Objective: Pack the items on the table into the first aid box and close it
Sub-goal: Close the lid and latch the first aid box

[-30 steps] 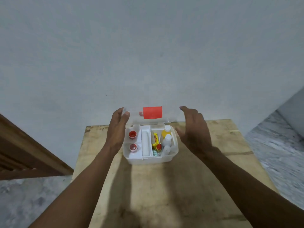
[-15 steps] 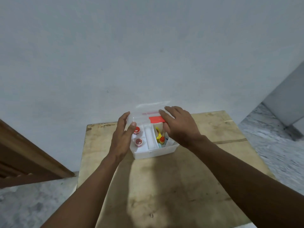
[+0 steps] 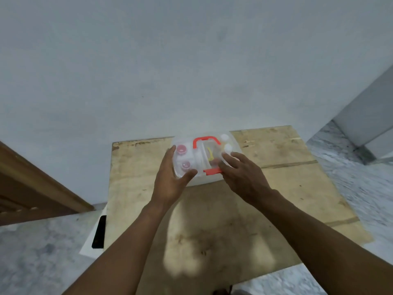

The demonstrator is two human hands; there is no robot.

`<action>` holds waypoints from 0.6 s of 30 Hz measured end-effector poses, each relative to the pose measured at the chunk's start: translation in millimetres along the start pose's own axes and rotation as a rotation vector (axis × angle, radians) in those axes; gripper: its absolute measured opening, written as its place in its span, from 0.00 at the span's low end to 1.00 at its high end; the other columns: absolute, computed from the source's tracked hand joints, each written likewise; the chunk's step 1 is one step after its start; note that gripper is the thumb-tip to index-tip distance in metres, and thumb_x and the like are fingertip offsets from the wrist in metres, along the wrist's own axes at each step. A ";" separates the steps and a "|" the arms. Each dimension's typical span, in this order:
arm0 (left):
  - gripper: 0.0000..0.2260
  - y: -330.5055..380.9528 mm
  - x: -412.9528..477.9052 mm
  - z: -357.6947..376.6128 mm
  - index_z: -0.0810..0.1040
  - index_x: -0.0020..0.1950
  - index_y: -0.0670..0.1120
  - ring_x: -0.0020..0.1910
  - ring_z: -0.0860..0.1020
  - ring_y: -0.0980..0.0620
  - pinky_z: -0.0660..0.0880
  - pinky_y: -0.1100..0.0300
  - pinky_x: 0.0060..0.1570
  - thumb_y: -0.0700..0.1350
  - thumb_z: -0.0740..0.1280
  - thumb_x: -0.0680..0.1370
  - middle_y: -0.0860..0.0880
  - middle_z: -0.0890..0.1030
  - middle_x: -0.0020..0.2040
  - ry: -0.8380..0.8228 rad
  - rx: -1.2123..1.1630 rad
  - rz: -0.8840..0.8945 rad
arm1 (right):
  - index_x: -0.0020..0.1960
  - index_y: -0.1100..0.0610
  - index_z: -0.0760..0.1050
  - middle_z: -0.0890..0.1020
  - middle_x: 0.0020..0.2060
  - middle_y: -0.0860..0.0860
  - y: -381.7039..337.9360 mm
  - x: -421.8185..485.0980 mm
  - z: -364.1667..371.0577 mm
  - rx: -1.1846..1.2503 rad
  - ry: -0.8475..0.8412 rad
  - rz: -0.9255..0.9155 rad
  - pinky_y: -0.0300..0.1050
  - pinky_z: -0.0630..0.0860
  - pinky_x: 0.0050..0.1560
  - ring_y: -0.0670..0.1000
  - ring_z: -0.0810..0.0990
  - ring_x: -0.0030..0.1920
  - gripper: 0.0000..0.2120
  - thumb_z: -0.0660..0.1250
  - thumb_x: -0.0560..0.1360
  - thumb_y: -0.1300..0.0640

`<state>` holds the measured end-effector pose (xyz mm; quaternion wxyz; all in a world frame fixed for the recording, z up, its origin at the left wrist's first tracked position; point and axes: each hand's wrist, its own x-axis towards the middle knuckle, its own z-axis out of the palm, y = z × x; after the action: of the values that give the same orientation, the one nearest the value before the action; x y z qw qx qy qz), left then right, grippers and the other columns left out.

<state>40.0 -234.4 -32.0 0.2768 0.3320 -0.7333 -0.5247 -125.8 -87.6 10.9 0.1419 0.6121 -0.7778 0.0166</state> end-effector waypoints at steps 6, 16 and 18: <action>0.33 -19.8 -3.2 4.8 0.65 0.73 0.64 0.68 0.73 0.59 0.76 0.50 0.63 0.57 0.76 0.72 0.62 0.73 0.69 0.006 0.036 0.064 | 0.60 0.62 0.80 0.82 0.58 0.60 -7.7 -9.1 9.9 -0.011 -0.059 0.003 0.58 0.84 0.40 0.66 0.83 0.53 0.25 0.80 0.65 0.62; 0.35 -21.4 -9.5 5.6 0.60 0.79 0.57 0.77 0.61 0.57 0.66 0.57 0.67 0.62 0.68 0.75 0.61 0.64 0.77 -0.003 0.248 0.119 | 0.63 0.62 0.77 0.78 0.65 0.60 -6.6 -19.8 34.1 -0.007 0.007 0.010 0.58 0.83 0.46 0.66 0.78 0.61 0.21 0.74 0.71 0.61; 0.37 -24.9 -10.8 4.9 0.58 0.80 0.58 0.79 0.58 0.55 0.64 0.55 0.69 0.68 0.63 0.73 0.59 0.62 0.78 -0.014 0.286 0.112 | 0.66 0.60 0.76 0.76 0.67 0.59 -3.0 -24.0 33.7 0.050 -0.016 -0.011 0.57 0.82 0.50 0.64 0.76 0.64 0.24 0.72 0.72 0.54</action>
<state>47.9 -228.7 -57.8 0.2504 0.3229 -0.8198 -0.4012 -124.7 -72.3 -27.7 0.1207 0.6198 -0.7749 0.0303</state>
